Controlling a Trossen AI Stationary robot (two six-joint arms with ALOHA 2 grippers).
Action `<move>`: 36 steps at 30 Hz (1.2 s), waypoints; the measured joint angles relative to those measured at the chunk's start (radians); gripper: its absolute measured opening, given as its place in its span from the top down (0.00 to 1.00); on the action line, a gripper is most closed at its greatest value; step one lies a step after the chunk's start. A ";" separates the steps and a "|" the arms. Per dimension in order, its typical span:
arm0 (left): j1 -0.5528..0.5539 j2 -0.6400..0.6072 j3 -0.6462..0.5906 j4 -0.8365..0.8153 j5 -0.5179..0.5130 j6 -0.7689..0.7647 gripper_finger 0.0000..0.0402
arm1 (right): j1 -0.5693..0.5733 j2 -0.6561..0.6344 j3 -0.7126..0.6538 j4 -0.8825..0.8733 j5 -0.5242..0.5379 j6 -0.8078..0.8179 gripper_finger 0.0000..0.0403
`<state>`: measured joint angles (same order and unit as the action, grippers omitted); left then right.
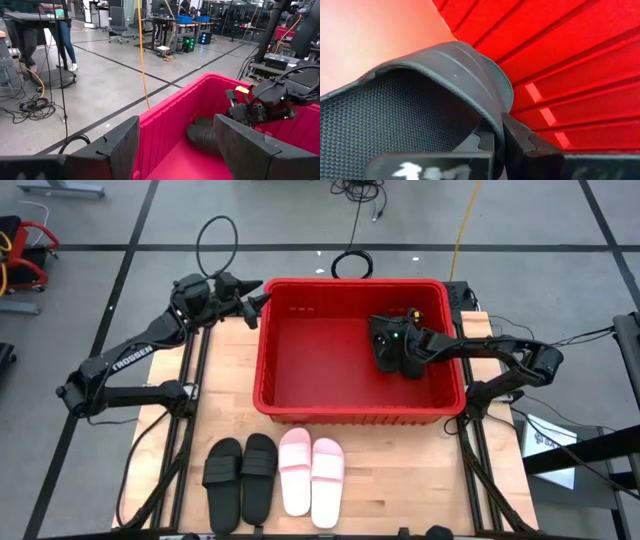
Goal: Pick and place slides into bin
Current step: Put the black slide into the red bin
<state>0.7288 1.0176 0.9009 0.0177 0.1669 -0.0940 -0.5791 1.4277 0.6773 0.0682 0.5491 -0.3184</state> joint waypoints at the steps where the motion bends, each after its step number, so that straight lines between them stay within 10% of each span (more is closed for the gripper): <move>1: -0.001 0.000 0.000 0.000 0.000 0.000 0.36 | -0.004 0.000 0.000 0.005 -0.001 0.003 0.99; 36: -0.024 0.000 0.000 -0.009 -0.001 0.004 0.36 | -0.055 0.086 0.000 0.014 -0.024 -0.063 0.73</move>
<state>0.7052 1.0176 0.9005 0.0083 0.1661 -0.0902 -0.6342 1.5139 0.6777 0.0818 0.5250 -0.3816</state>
